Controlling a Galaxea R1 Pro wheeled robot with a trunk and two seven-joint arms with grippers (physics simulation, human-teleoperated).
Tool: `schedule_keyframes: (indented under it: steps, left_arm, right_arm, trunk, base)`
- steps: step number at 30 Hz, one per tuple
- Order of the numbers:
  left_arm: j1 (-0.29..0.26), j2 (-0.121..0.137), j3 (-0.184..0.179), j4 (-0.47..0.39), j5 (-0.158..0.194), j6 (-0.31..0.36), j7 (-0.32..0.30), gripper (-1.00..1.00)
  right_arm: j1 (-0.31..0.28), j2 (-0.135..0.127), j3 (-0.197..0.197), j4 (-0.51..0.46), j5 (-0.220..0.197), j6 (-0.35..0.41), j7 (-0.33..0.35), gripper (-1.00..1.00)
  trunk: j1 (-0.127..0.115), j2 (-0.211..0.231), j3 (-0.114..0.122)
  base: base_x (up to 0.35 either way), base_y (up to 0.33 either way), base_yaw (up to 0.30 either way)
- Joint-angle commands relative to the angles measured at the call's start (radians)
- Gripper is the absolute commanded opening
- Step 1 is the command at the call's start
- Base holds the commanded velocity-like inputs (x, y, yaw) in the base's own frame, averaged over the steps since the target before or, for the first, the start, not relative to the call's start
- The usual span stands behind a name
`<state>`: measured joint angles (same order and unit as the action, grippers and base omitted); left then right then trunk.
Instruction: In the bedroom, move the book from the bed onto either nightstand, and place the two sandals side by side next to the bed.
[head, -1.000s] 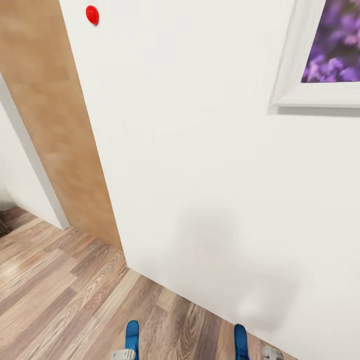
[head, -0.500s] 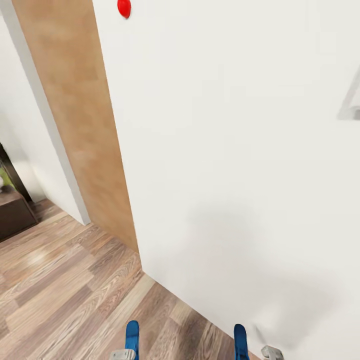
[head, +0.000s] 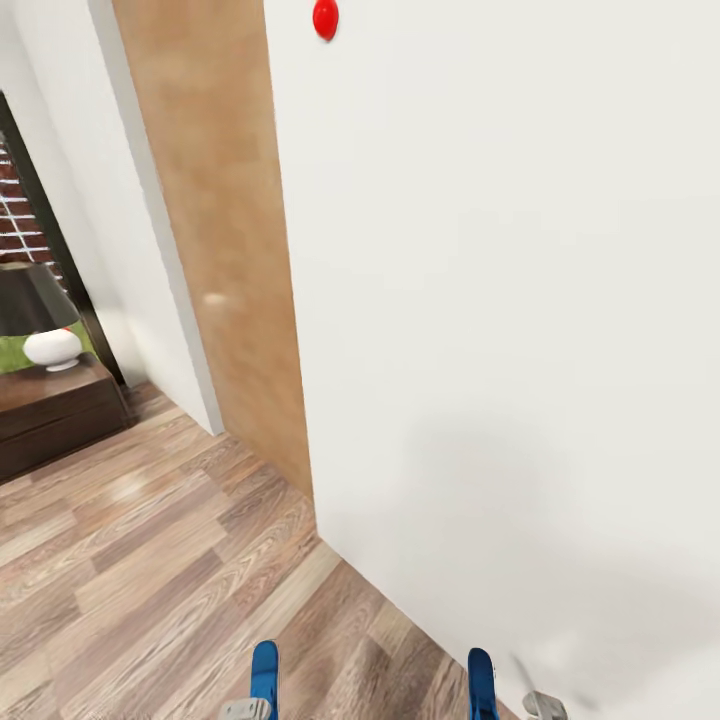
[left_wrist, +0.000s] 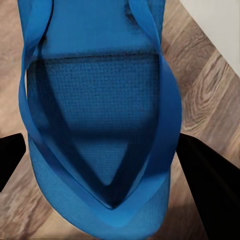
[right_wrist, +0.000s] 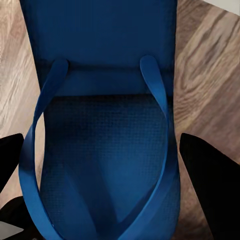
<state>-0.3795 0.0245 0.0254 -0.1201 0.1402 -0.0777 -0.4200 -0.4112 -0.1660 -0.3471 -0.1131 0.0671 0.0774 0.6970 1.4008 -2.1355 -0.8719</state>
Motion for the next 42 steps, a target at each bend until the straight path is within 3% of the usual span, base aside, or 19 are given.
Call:
schedule_keyframes:
  steps: [1,30,42]
  left_arm:
    - [-0.001,0.000,0.002,0.002,0.006,-0.001,-0.005,-1.00]
    - [-0.001,0.000,0.002,0.002,0.006,-0.001,-0.005,-1.00]
    - [-0.001,0.000,0.002,0.002,0.006,-0.001,-0.005,-1.00]
  right_arm:
    - [0.000,0.000,-0.009,-0.002,0.006,0.009,0.006,-1.00]
    - [0.000,0.000,-0.009,-0.002,0.006,0.009,0.006,-1.00]
    - [0.000,0.000,-0.009,-0.002,0.006,0.009,0.006,-1.00]
  trunk:
    - [0.000,0.000,-0.001]
    - [0.000,0.000,-0.001]
    - [0.000,0.000,-0.001]
  base:
    - [0.000,0.000,0.272]
    - [0.000,0.000,0.273]
    - [0.136,0.000,0.273]
